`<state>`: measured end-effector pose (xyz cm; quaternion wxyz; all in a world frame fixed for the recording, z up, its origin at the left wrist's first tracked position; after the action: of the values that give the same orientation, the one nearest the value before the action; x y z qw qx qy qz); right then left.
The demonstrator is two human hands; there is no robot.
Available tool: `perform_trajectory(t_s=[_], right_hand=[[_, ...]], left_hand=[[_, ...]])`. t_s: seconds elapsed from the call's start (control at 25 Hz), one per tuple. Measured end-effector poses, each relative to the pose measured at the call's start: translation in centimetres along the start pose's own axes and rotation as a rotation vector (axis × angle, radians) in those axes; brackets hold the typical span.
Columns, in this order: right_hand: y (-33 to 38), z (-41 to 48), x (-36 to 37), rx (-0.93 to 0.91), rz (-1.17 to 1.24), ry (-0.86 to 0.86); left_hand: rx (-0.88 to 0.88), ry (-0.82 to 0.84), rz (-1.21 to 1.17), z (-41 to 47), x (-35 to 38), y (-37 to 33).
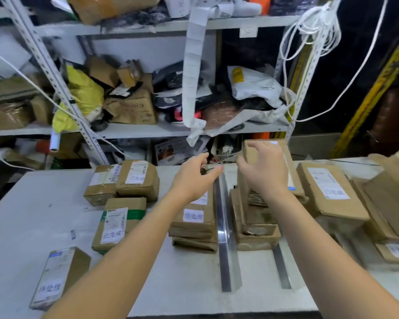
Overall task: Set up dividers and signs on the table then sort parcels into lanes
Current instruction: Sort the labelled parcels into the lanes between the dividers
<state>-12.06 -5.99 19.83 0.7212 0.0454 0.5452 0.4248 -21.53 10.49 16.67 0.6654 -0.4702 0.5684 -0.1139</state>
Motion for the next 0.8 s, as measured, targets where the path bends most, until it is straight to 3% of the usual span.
perform_trajectory(t_s=[0.24, 0.4, 0.56, 0.8], right_hand=[[9.6, 2.8, 11.6, -0.164, -0.001, 0.329], [14.7, 4.7, 21.6, -0.100, -0.031, 0.514], [17.0, 5.8, 30.8, 0.001, -0.028, 0.603], [15.2, 5.1, 41.1, 0.315, 0.025, 0.715]], left_hand=[[-0.029, -0.158, 0.433, 2.9, -11.0, 10.7], [-0.135, -0.156, 0.483, 6.6, -17.3, 20.1], [-0.267, -0.114, 0.387, 11.7, -20.3, 28.5], [-0.394, 0.073, 0.016, 16.8, -15.1, 35.9]])
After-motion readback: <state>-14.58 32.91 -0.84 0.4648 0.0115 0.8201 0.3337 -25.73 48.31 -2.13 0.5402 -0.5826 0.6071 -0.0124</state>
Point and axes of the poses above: each hand's wrist, its own z-axis towards the middle knuckle, its own x-axis out of the palm, y = z × x, the point moved 5 cm from there along z, towards the middle knuckle, and after that the axes turned 6 degrees about -x, right-handed, at the moved point
